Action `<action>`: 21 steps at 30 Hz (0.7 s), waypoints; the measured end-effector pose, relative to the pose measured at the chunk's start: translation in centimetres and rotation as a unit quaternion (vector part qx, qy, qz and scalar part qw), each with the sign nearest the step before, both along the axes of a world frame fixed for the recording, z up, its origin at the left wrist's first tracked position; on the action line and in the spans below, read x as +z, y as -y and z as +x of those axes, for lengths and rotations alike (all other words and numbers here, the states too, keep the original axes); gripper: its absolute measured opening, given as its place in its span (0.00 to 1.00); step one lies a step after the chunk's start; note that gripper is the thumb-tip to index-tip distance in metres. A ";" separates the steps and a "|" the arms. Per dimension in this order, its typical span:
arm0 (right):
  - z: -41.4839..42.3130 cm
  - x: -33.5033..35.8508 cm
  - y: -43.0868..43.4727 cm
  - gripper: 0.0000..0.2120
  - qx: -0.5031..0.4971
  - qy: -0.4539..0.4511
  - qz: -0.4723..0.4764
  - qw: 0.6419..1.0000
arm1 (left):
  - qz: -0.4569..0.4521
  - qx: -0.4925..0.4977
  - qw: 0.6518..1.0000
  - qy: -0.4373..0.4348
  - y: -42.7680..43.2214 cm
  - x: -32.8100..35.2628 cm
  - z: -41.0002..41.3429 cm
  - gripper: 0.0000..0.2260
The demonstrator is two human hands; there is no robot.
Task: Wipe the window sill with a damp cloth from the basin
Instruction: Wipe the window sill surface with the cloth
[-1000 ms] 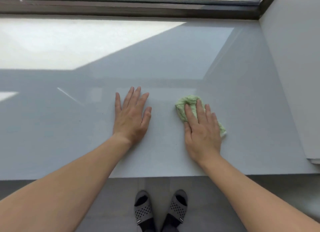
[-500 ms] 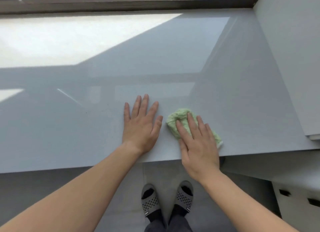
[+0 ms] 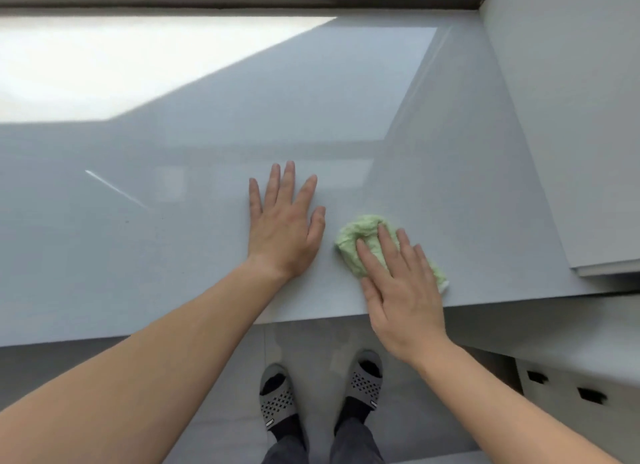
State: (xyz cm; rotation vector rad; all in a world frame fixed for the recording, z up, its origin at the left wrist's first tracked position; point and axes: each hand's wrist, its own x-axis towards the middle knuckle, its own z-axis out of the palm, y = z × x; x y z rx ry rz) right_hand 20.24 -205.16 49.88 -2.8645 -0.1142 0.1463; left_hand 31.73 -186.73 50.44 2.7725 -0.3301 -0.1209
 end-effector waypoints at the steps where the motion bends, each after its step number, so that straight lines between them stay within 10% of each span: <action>1: 0.1 0.0 1.4 0.25 0.061 -0.004 0.004 0.998 | 0.001 0.000 1.000 0.000 0.7 0.0 0.8 0.28; 4: 3.6 0.0 6.5 0.25 0.077 -0.007 -0.003 0.997 | 0.017 0.009 1.000 -0.015 2.4 -0.3 3.3 0.27; 10: 11.9 -0.5 6.7 0.26 -0.195 0.005 -0.011 0.981 | 0.066 0.040 0.997 -0.030 4.3 -1.3 4.4 0.29; 16: 12.6 -0.1 7.5 0.26 0.087 0.007 0.007 0.996 | 0.069 0.049 0.996 -0.029 4.6 -1.0 4.6 0.29; 21: 21.4 -0.2 10.2 0.26 -0.108 -0.006 0.000 0.994 | 0.100 0.050 0.993 -0.026 4.6 -1.3 4.5 0.30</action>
